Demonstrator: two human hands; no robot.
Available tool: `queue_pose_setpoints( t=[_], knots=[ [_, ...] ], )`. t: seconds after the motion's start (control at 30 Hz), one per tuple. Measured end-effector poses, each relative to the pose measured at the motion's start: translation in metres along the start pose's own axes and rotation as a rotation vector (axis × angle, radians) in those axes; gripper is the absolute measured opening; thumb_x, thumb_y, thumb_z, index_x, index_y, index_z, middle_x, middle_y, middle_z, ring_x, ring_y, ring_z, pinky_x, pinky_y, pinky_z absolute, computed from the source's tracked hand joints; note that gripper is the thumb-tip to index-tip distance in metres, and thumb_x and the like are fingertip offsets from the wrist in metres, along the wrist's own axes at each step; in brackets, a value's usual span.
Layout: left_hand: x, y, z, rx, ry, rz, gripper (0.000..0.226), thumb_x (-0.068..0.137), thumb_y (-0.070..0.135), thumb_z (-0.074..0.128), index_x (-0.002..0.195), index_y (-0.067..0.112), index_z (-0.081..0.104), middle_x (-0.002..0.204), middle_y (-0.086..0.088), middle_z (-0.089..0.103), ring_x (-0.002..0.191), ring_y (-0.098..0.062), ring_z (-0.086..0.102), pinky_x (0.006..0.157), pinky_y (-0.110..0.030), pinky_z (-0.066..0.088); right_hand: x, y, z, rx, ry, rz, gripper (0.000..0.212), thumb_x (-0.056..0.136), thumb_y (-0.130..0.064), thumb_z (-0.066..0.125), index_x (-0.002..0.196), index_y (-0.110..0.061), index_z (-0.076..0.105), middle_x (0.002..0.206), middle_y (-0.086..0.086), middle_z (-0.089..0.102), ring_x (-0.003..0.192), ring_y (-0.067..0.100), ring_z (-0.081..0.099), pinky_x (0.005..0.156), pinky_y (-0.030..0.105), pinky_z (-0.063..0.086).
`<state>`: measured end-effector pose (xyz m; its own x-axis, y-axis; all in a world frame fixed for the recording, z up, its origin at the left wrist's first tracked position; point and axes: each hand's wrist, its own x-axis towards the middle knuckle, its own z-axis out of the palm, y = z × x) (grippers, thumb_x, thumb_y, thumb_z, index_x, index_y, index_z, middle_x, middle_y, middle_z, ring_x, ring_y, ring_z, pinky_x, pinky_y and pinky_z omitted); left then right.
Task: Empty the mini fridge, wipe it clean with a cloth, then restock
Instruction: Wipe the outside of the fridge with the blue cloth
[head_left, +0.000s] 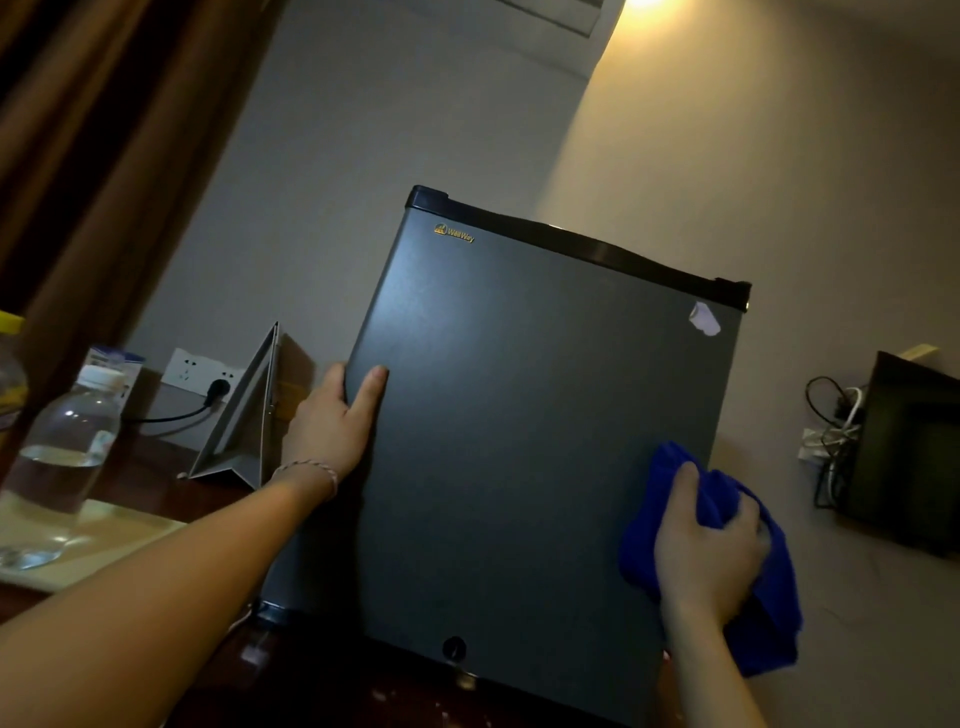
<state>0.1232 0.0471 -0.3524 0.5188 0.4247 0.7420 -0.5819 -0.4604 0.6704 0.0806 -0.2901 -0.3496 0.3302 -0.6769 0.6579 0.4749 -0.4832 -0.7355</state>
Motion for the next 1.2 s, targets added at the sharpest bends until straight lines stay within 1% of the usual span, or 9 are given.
queue_pose_setpoints(
  t=[0.07, 0.13, 0.27, 0.43, 0.53, 0.73, 0.87, 1.1, 1.2],
  knots=[
    [0.000, -0.001, 0.000, -0.004, -0.009, -0.011, 0.043, 0.093, 0.070, 0.035, 0.099, 0.029, 0.047, 0.089, 0.000, 0.065, 0.079, -0.019, 0.064, 0.074, -0.040, 0.054, 0.006, 0.011, -0.002, 0.019, 0.029, 0.164, 0.060, 0.090, -0.067, 0.052, 0.121, -0.016, 0.059, 0.127, 0.014, 0.059, 0.111, 0.033, 0.058, 0.099, 0.048, 0.045],
    [0.001, -0.002, 0.000, 0.003, -0.004, -0.015, 0.046, 0.092, 0.073, 0.034, 0.101, 0.030, 0.047, 0.091, 0.001, 0.065, 0.082, -0.019, 0.064, 0.079, -0.045, 0.055, 0.009, 0.019, -0.007, 0.017, -0.006, 0.261, 0.060, 0.089, -0.070, 0.048, 0.106, -0.015, 0.064, 0.107, 0.013, 0.066, 0.096, 0.032, 0.062, 0.087, 0.043, 0.048],
    [0.000, -0.001, 0.000, 0.008, -0.001, -0.016, 0.044, 0.093, 0.071, 0.035, 0.101, 0.030, 0.047, 0.094, 0.002, 0.064, 0.082, -0.018, 0.062, 0.079, -0.043, 0.053, 0.005, 0.020, -0.018, -0.078, -0.101, 0.179, 0.052, 0.090, -0.068, 0.047, 0.086, -0.018, 0.060, 0.087, 0.010, 0.067, 0.079, 0.029, 0.064, 0.072, 0.041, 0.048],
    [-0.001, 0.001, 0.001, -0.003, -0.006, -0.019, 0.044, 0.092, 0.070, 0.035, 0.104, 0.029, 0.048, 0.092, 0.005, 0.062, 0.082, -0.015, 0.062, 0.073, -0.038, 0.050, -0.009, 0.005, -0.011, -0.223, -0.025, -0.180, 0.053, 0.091, -0.062, 0.057, 0.113, -0.015, 0.059, 0.122, 0.009, 0.052, 0.108, 0.035, 0.056, 0.082, 0.044, 0.047],
    [-0.001, 0.000, 0.002, 0.005, 0.016, -0.011, 0.044, 0.092, 0.071, 0.035, 0.102, 0.030, 0.049, 0.091, 0.005, 0.063, 0.081, -0.013, 0.062, 0.074, -0.037, 0.050, -0.014, -0.008, 0.001, -0.289, 0.013, -0.386, 0.046, 0.091, -0.056, 0.061, 0.113, -0.016, 0.060, 0.123, 0.009, 0.048, 0.115, 0.038, 0.050, 0.083, 0.042, 0.040],
    [0.001, -0.001, 0.006, 0.026, 0.045, -0.001, 0.048, 0.092, 0.071, 0.035, 0.104, 0.026, 0.050, 0.091, 0.004, 0.063, 0.076, -0.009, 0.059, 0.068, -0.034, 0.046, 0.011, -0.023, 0.009, -0.286, 0.043, -0.462, 0.042, 0.092, -0.054, 0.061, 0.109, -0.015, 0.059, 0.121, 0.009, 0.048, 0.117, 0.036, 0.047, 0.083, 0.037, 0.028],
    [0.004, -0.008, 0.007, 0.069, 0.055, -0.032, 0.056, 0.086, 0.082, 0.028, 0.097, 0.030, 0.047, 0.083, 0.000, 0.064, 0.075, -0.022, 0.064, 0.076, -0.047, 0.055, 0.053, -0.058, 0.018, -0.284, 0.058, -0.533, 0.041, 0.094, -0.056, 0.057, 0.108, -0.018, 0.057, 0.122, 0.007, 0.047, 0.117, 0.034, 0.047, 0.084, 0.036, 0.030],
    [0.006, -0.012, 0.008, 0.076, 0.072, -0.032, 0.056, 0.083, 0.086, 0.028, 0.102, 0.037, 0.045, 0.091, 0.003, 0.067, 0.079, -0.020, 0.068, 0.074, -0.045, 0.058, 0.108, -0.112, 0.030, -0.293, 0.070, -0.601, 0.045, 0.097, -0.056, 0.052, 0.114, -0.014, 0.056, 0.125, 0.010, 0.046, 0.119, 0.037, 0.047, 0.089, 0.047, 0.041],
    [0.006, -0.010, 0.007, 0.086, 0.075, -0.037, 0.059, 0.083, 0.085, 0.029, 0.103, 0.034, 0.049, 0.095, 0.002, 0.067, 0.082, -0.020, 0.067, 0.077, -0.045, 0.057, 0.110, -0.110, 0.031, -0.282, 0.062, -0.615, 0.045, 0.096, -0.056, 0.052, 0.115, -0.015, 0.055, 0.126, 0.010, 0.046, 0.119, 0.037, 0.047, 0.086, 0.044, 0.038]
  ],
)
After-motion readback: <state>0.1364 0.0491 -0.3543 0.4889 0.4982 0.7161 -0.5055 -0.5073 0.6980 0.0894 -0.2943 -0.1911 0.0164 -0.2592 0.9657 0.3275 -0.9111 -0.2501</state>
